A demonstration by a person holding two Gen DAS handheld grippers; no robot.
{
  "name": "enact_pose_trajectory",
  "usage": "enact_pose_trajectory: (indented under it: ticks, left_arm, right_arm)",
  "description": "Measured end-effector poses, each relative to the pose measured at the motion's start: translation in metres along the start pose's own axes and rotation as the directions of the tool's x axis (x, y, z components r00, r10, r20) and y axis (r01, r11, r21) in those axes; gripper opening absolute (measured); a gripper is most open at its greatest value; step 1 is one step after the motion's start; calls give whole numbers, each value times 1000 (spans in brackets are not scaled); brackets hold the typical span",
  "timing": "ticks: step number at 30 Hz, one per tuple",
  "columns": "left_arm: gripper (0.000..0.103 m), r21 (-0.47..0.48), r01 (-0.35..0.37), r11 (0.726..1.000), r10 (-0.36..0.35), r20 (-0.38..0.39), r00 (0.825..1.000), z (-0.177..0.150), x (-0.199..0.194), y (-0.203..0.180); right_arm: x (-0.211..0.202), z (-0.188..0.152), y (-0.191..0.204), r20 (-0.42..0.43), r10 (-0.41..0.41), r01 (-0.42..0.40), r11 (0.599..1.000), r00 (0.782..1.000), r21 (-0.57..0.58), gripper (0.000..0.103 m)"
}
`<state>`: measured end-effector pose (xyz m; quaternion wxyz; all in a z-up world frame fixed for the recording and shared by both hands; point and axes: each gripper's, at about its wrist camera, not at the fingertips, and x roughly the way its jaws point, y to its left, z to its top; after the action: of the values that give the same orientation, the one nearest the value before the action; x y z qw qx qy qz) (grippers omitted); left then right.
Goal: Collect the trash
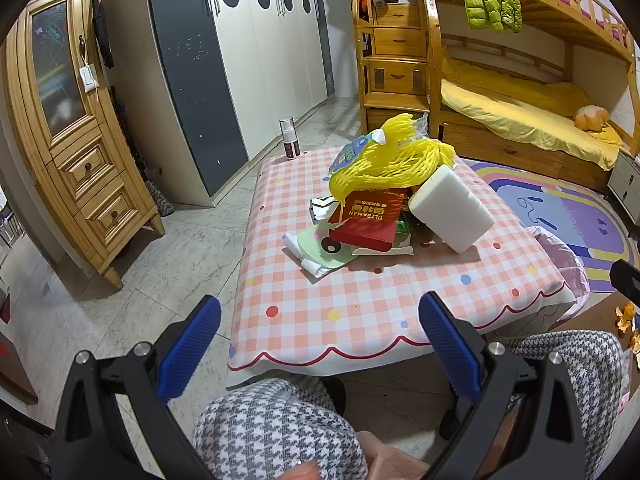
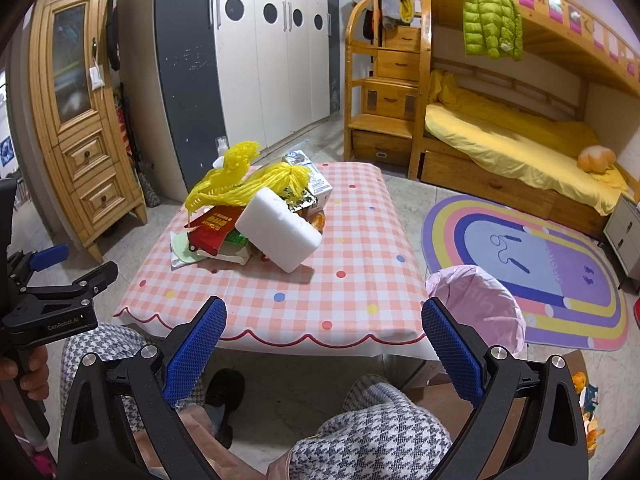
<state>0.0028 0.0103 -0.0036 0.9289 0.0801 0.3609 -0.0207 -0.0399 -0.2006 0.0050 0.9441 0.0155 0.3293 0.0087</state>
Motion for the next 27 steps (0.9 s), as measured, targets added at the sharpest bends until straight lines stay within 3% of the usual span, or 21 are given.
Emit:
enact_pose_trajectory:
  ticks: [27]
  left_arm:
    - [96, -6, -4, 1000, 4, 2, 1000, 1, -2, 8]
  right_arm:
    - [1, 1, 1, 0, -2, 2, 1000, 1000, -3, 97]
